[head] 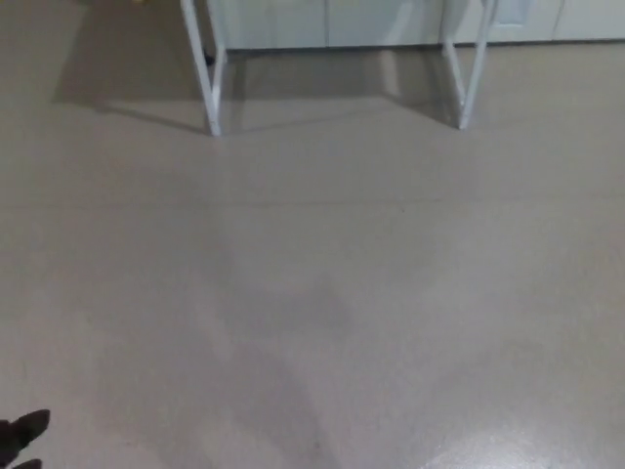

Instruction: The robot walks towards a file tray kept in the middle of a desk and uses its right hand to grab a tray and pulls it out towards itself

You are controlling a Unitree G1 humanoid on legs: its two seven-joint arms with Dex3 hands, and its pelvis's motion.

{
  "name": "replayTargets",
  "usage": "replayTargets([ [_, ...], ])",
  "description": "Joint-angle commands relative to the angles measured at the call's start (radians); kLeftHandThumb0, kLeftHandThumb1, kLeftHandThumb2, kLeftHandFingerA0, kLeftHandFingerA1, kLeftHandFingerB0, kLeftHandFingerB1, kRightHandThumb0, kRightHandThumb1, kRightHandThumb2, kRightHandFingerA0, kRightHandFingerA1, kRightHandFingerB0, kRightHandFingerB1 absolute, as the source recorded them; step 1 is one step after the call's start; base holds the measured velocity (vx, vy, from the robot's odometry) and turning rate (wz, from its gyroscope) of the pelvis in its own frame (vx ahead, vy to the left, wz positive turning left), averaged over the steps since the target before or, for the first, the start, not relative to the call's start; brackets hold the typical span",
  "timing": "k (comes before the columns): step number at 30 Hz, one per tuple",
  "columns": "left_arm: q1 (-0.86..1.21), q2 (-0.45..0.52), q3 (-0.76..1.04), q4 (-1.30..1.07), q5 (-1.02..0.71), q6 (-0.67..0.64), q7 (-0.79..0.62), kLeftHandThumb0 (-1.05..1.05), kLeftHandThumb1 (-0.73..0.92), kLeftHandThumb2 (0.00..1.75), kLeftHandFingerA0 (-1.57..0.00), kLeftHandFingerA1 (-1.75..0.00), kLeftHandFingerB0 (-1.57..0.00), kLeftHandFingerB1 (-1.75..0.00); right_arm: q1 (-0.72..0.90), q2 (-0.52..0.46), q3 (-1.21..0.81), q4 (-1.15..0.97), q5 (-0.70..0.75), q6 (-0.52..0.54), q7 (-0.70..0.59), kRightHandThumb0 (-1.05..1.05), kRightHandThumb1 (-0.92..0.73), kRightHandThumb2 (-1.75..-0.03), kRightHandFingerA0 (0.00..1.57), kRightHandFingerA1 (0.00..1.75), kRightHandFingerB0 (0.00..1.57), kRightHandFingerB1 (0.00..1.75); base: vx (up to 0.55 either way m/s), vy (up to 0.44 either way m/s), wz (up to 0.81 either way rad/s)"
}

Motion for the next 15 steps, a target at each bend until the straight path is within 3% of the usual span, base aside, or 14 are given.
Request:
replayTargets([
  [1,0.057,0.045,0.086,-0.185,-0.163,0.121,-0.121,-0.30,0.62,0.66,-0.28,-0.38,-0.26,-0.36,0.082,0.017,-0.064,-0.194,0.161,-0.071,0.077,-0.24,-0.50,-0.54,0.64,0.48,0.56,0.45,0.00,0.000,0.00],
  [4,0.066,0.042,0.091,-0.209,-0.161,0.144,-0.128,-0.30,0.62,0.67,-0.29,-0.38,-0.26,-0.36,0.092,0.022,-0.068,-0.210,0.165,-0.063,0.087,-0.25,-0.50,-0.55,0.64,0.49,0.56,0.45,0.05,0.140,-0.11],
  [5,0.068,0.040,0.093,-0.217,-0.160,0.150,-0.125,-0.20,0.45,0.89,-0.23,-0.53,-0.16,-0.48,0.093,0.023,-0.068,-0.213,0.165,-0.062,0.088,-0.25,-0.50,-0.54,0.64,0.49,0.56,0.45,0.13,0.284,-0.42],
  [7,0.071,0.041,0.096,-0.230,-0.163,0.165,-0.131,-0.21,0.46,0.89,-0.22,-0.52,-0.15,-0.48,0.098,0.027,-0.069,-0.217,0.166,-0.061,0.091,-0.24,-0.50,-0.54,0.64,0.49,0.56,0.45,0.15,0.288,-0.52],
  [8,0.076,0.040,0.096,-0.229,-0.168,0.162,-0.137,-0.30,0.63,0.66,-0.28,-0.39,-0.26,-0.36,0.103,0.026,-0.068,-0.222,0.161,-0.060,0.091,-0.24,-0.50,-0.54,0.64,0.49,0.56,0.45,0.13,0.213,-0.29],
  [9,0.076,0.044,0.094,-0.232,-0.166,0.168,-0.137,-0.30,0.63,0.66,-0.28,-0.38,-0.25,-0.36,0.104,0.027,-0.068,-0.219,0.160,-0.065,0.093,-0.24,-0.50,-0.55,0.63,0.49,0.56,0.45,0.12,0.198,-0.31],
  [10,0.077,0.046,0.093,-0.233,-0.163,0.169,-0.135,-0.21,0.47,0.90,-0.22,-0.52,-0.15,-0.48,0.101,0.028,-0.070,-0.216,0.163,-0.061,0.095,-0.23,-0.50,-0.55,0.63,0.49,0.55,0.45,0.17,0.194,-0.01],
  [13,0.077,0.046,0.093,-0.230,-0.158,0.166,-0.131,-0.21,0.45,0.89,-0.24,-0.53,-0.16,-0.48,0.101,0.030,-0.070,-0.212,0.168,-0.060,0.097,-0.23,-0.50,-0.54,0.64,0.49,0.56,0.45,0.19,0.110,0.01],
  [14,0.080,0.047,0.092,-0.229,-0.156,0.161,-0.132,-0.24,0.65,0.59,-0.34,-0.37,-0.29,-0.33,0.103,0.029,-0.068,-0.209,0.166,-0.062,0.097,-0.23,-0.51,-0.55,0.64,0.49,0.56,0.45,0.15,0.043,0.07],
  [15,0.082,0.047,0.091,-0.227,-0.157,0.162,-0.133,-0.24,0.65,0.59,-0.34,-0.36,-0.29,-0.33,0.113,0.027,-0.066,-0.221,0.165,-0.060,0.099,-0.23,-0.51,-0.55,0.63,0.49,0.55,0.45,0.17,0.001,0.13],
])
